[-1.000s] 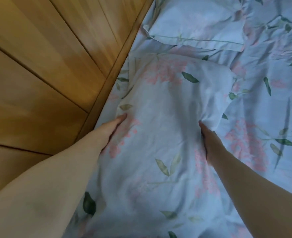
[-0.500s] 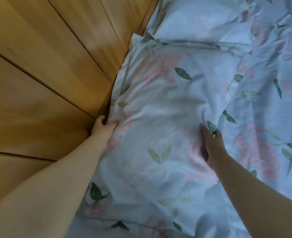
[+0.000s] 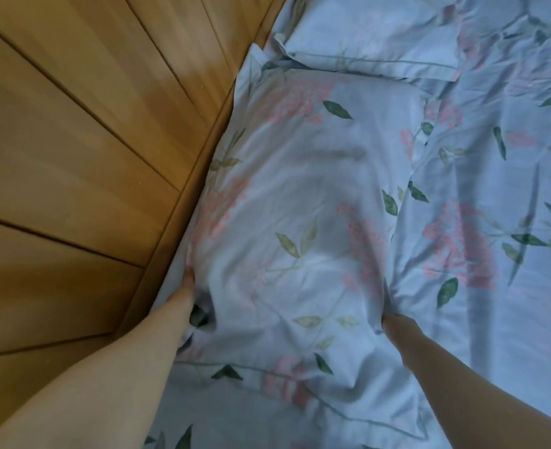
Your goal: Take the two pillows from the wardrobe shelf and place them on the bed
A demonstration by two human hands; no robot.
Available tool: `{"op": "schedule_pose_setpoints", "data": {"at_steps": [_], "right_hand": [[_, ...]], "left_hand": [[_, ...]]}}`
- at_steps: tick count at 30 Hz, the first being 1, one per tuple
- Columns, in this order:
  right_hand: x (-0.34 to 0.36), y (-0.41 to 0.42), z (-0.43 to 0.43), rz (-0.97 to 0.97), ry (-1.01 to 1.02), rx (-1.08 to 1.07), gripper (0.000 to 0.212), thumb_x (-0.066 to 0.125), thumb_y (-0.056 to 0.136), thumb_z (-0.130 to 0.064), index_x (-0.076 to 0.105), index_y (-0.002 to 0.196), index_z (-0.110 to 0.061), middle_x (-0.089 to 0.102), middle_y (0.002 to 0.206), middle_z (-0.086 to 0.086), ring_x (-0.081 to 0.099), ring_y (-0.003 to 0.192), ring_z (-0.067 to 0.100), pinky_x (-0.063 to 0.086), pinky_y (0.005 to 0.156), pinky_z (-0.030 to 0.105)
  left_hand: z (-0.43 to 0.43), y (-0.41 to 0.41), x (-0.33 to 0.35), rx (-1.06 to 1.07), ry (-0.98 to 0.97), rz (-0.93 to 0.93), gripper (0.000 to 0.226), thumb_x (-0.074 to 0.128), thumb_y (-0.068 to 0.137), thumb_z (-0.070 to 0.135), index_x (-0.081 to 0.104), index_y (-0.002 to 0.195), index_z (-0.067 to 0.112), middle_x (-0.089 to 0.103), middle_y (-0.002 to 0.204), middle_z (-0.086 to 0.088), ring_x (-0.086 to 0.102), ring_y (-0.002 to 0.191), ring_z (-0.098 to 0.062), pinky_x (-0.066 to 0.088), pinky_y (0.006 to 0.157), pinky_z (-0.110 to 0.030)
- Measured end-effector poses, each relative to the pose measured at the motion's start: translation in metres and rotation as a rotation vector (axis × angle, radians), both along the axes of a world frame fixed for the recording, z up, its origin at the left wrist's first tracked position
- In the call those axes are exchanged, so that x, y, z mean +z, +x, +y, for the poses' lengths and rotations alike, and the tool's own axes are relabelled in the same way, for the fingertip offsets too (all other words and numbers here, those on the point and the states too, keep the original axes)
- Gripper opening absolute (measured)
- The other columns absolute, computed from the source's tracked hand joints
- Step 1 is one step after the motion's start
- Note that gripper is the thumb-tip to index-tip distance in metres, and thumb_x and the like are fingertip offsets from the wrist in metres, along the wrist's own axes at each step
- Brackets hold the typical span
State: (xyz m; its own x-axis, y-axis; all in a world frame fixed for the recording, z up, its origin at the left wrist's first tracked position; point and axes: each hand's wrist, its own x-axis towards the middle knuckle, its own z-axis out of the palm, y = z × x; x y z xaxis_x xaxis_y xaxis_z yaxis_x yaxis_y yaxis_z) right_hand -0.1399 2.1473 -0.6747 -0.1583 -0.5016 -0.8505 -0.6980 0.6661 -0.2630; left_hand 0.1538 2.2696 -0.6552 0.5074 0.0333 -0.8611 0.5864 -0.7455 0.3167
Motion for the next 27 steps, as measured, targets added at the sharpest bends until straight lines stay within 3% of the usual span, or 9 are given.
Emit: {"op": "schedule_pose_setpoints", "data": {"at_steps": [2, 7, 11, 14, 16, 18, 21, 24, 27], "right_hand": [[0.000, -0.011, 0.021, -0.010, 0.006, -0.040, 0.044, 0.045, 0.091, -0.009, 0.043, 0.131, 0.010, 0.050, 0.133, 0.025, 0.047, 0.122, 0.039, 0.035, 0.103, 0.041], [-0.001, -0.031, 0.066, -0.092, 0.117, -0.158, 0.041, 0.054, 0.083, -0.005, 0.052, 0.122, 0.009, 0.060, 0.113, 0.024, 0.056, 0.106, 0.041, 0.044, 0.101, 0.048], [0.006, -0.047, 0.075, -0.018, -0.064, -0.175, 0.021, 0.055, 0.086, -0.009, 0.057, 0.101, 0.006, 0.051, 0.074, 0.012, 0.053, 0.088, 0.037, 0.044, 0.095, 0.049], [0.012, -0.063, 0.080, 0.035, -0.145, -0.153, 0.014, 0.060, 0.084, -0.014, 0.054, 0.084, -0.001, 0.047, 0.063, 0.009, 0.051, 0.078, 0.034, 0.046, 0.089, 0.049], [0.013, -0.076, 0.084, 0.090, -0.128, -0.101, 0.017, 0.060, 0.084, -0.016, 0.053, 0.078, -0.002, 0.048, 0.061, 0.011, 0.053, 0.072, 0.034, 0.047, 0.079, 0.044], [0.010, -0.088, 0.088, 0.146, -0.113, -0.095, 0.021, 0.054, 0.088, -0.014, 0.059, 0.086, 0.006, 0.045, 0.061, 0.012, 0.054, 0.073, 0.033, 0.042, 0.073, 0.038], [0.006, -0.101, 0.099, 0.230, -0.083, -0.048, 0.034, 0.044, 0.093, -0.013, 0.049, 0.122, 0.005, 0.046, 0.078, 0.014, 0.051, 0.108, 0.036, 0.039, 0.092, 0.035], [0.008, -0.104, 0.108, 0.239, -0.144, -0.090, 0.052, 0.054, 0.080, -0.010, 0.043, 0.131, -0.006, 0.047, 0.114, 0.025, 0.047, 0.106, 0.040, 0.039, 0.101, 0.041], [0.017, -0.103, 0.110, 0.133, -0.156, -0.085, 0.058, 0.059, 0.076, -0.011, 0.042, 0.132, -0.010, 0.049, 0.122, 0.023, 0.049, 0.104, 0.039, 0.043, 0.096, 0.043]], "left_hand": [[0.009, -0.014, 0.002, -0.135, -0.040, 0.045, 0.046, 0.027, 0.103, 0.028, 0.050, 0.120, -0.007, 0.034, 0.148, -0.025, 0.043, 0.123, -0.028, 0.029, 0.109, -0.039], [0.083, -0.037, -0.013, -0.290, 0.169, 0.058, 0.042, 0.058, 0.089, 0.017, 0.053, 0.125, -0.005, 0.055, 0.131, -0.020, 0.055, 0.115, -0.033, 0.045, 0.099, -0.037], [0.137, -0.037, 0.003, -0.135, 0.384, -0.107, 0.053, 0.069, 0.080, 0.023, 0.054, 0.122, -0.007, 0.062, 0.112, -0.024, 0.061, 0.093, -0.034, 0.047, 0.077, -0.033], [0.162, -0.029, 0.011, -0.072, 0.445, -0.274, 0.043, 0.059, 0.085, 0.018, 0.053, 0.121, -0.006, 0.061, 0.115, -0.026, 0.060, 0.090, -0.037, 0.048, 0.072, -0.037], [0.168, -0.025, 0.005, -0.018, 0.433, -0.319, 0.046, 0.059, 0.083, 0.015, 0.050, 0.124, -0.005, 0.058, 0.119, -0.026, 0.059, 0.096, -0.040, 0.052, 0.080, -0.042], [0.166, -0.028, -0.005, 0.053, 0.389, -0.277, 0.070, 0.069, 0.077, 0.021, 0.036, 0.135, -0.003, 0.048, 0.133, -0.026, 0.053, 0.115, -0.041, 0.047, 0.097, -0.048], [0.157, -0.049, -0.018, 0.072, 0.333, -0.193, 0.103, 0.080, 0.069, 0.026, 0.014, 0.144, 0.000, 0.028, 0.148, -0.023, 0.038, 0.133, -0.036, 0.038, 0.109, -0.044], [0.149, -0.073, -0.025, 0.018, 0.284, -0.153, 0.098, 0.075, 0.072, 0.024, 0.014, 0.146, 0.002, 0.029, 0.150, -0.020, 0.038, 0.135, -0.034, 0.038, 0.110, -0.041], [0.138, -0.099, -0.022, -0.078, 0.254, -0.151, 0.082, 0.066, 0.080, 0.029, 0.022, 0.145, 0.004, 0.036, 0.148, -0.016, 0.042, 0.131, -0.031, 0.039, 0.107, -0.032]]}}
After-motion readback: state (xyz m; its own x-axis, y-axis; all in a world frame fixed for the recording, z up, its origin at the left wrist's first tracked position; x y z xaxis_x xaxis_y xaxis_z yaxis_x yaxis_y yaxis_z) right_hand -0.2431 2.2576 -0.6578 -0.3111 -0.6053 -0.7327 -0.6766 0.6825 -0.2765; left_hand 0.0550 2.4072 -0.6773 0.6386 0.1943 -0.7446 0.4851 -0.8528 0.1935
